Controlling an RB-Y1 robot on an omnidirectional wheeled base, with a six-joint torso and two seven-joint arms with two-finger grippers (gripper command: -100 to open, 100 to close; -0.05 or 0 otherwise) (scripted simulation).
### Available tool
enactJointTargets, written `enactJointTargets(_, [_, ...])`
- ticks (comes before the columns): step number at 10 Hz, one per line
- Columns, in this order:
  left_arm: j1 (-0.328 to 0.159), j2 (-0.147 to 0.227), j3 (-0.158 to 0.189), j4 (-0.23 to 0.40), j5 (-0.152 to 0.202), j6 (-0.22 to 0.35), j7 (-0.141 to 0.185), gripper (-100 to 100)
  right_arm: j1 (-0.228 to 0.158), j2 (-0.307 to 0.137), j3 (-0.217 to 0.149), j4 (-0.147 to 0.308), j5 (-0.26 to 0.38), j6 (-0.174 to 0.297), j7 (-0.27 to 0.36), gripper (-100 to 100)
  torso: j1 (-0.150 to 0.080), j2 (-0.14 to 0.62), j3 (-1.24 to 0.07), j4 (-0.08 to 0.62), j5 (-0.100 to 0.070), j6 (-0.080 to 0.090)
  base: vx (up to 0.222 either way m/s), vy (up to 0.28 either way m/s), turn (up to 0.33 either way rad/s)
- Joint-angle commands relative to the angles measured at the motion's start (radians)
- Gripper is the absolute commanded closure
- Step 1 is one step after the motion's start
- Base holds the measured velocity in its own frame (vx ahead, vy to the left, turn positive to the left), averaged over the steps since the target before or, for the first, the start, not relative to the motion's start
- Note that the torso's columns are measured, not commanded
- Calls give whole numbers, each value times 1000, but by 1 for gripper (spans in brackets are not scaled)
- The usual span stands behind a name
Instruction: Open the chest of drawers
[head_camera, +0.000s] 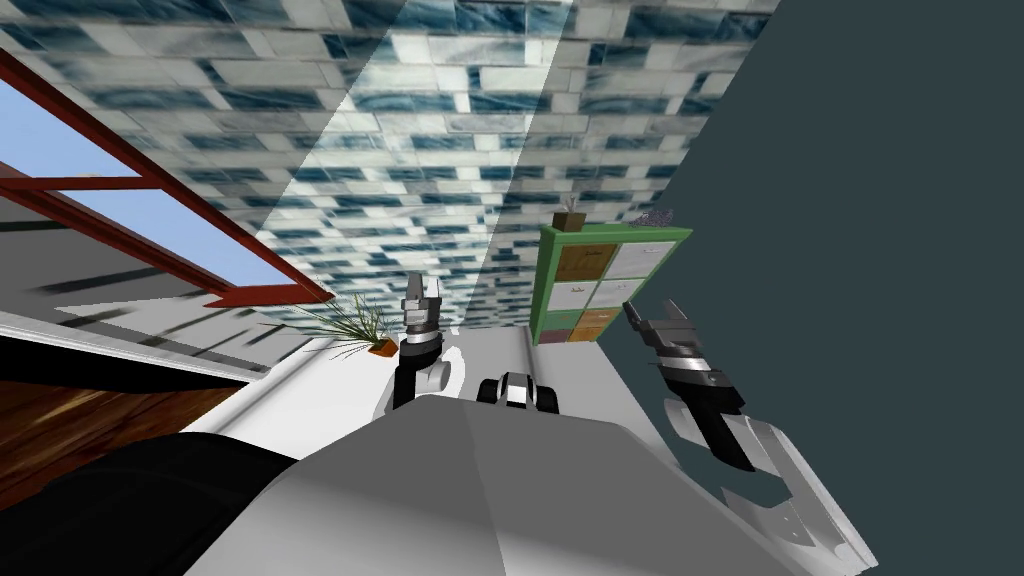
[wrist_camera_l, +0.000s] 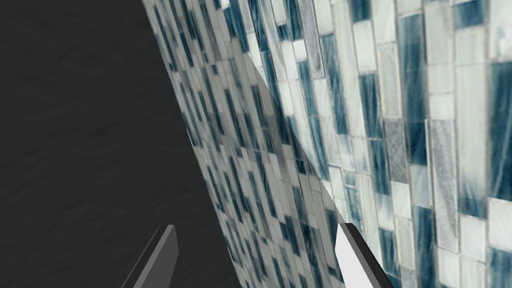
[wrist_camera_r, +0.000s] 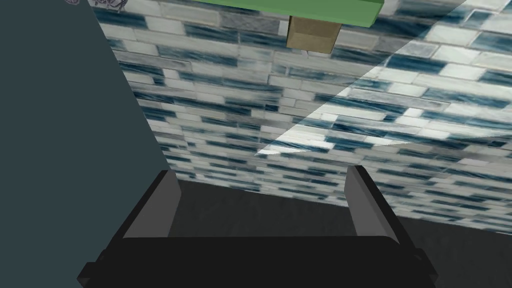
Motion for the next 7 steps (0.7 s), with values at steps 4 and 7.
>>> enactJointTargets(4, [0, 0, 0, 0, 0, 0, 0, 0, -16, -40, -72, 52, 133, 51, 148, -100, 0, 0, 0, 0, 0, 0, 63, 43, 98])
enactJointTargets(7, [0, 0, 0, 0, 0, 0, 0, 0, -23, -64, -115, 85, 205, 77, 226, -100, 1, -1, -1, -1, 0, 1, 91, 43, 123])
